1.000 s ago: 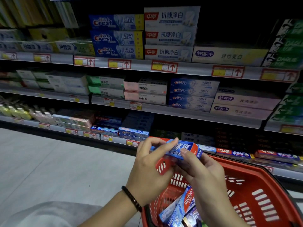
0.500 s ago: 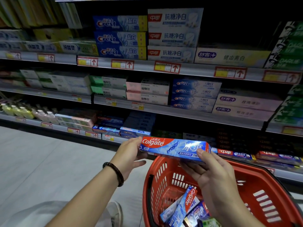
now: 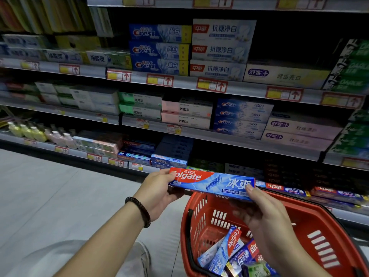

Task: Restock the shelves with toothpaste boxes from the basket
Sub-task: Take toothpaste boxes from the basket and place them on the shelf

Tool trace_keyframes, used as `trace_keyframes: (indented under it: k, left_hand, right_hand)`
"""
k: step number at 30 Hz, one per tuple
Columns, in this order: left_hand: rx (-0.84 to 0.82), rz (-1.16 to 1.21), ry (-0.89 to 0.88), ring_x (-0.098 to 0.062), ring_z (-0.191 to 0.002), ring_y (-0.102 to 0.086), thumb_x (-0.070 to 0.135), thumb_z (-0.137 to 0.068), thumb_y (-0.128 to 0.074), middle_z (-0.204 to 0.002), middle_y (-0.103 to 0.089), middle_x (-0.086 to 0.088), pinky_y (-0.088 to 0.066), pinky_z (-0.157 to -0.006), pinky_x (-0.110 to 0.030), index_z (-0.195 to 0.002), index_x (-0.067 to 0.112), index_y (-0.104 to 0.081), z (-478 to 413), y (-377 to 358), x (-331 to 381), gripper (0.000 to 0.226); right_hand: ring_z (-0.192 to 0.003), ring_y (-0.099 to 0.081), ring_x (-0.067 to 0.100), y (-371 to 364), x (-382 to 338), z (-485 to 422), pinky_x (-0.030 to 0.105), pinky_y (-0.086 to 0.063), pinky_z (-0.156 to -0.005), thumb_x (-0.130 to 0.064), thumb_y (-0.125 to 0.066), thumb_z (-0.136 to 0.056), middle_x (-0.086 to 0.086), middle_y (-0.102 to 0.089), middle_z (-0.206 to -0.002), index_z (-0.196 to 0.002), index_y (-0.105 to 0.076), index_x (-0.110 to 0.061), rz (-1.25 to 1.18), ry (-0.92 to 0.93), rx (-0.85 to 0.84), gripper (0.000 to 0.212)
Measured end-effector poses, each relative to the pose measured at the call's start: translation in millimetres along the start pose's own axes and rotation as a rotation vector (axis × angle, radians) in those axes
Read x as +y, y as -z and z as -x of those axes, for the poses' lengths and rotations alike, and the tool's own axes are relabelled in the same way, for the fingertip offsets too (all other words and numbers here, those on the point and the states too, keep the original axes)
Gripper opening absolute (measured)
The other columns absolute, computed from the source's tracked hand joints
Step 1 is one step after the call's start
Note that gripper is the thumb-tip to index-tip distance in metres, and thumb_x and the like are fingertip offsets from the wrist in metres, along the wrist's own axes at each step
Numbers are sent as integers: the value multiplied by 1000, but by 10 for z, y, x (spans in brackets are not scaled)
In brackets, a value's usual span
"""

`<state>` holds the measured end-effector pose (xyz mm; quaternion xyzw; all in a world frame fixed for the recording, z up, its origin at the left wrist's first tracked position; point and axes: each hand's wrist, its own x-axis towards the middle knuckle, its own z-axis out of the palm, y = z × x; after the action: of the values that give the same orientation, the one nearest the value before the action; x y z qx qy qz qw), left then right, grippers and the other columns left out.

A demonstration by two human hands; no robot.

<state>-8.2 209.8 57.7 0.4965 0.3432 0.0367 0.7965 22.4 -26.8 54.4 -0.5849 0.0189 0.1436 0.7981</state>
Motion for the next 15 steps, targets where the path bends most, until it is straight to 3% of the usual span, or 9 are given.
trace_keyframes:
  k: [4, 6, 10, 15]
  left_hand:
    - [-5, 16, -35, -30, -104, -71, 10, -107, -55, -113, -70, -19, -61, -86, -45, -118, 10, -59, 61, 86, 104, 12]
    - [-4, 16, -45, -31, -106, -71, 8, -105, -58, -116, -70, -20, -61, -91, -49, -122, 9, -58, 62, 141, 155, 17]
    - [-19, -48, -47, -32, -107, -73, 10, -103, -63, -115, -71, -22, -61, -90, -46, -125, 3, -58, 75, 218, 274, 24]
    - [2, -156, -117, -32, -113, -69, 11, -102, -64, -126, -63, -20, -63, -83, -44, -123, 5, -58, 12, 455, 505, 22]
  right_hand:
    - [-95, -77, 37, 6, 12, 34, 39, -59, -74, -23, -78, -77, 17, -80, -104, -117, -70, -9, 60, 31, 93, 42]
    - [-92, -79, 39, -8, 13, 29, 45, -61, -78, -18, -79, -81, 18, -80, -102, -118, -65, -7, 94, 45, 126, 41]
    - [-89, -80, 37, -112, 55, 12, 52, -60, -87, -13, -75, -94, 19, -80, -97, -110, -64, -2, 144, 61, 175, 23]
    - [-88, -80, 32, -373, 137, -69, 43, -64, -73, -13, -75, -97, 15, -80, -94, -98, -66, -1, 201, 80, 180, 16]
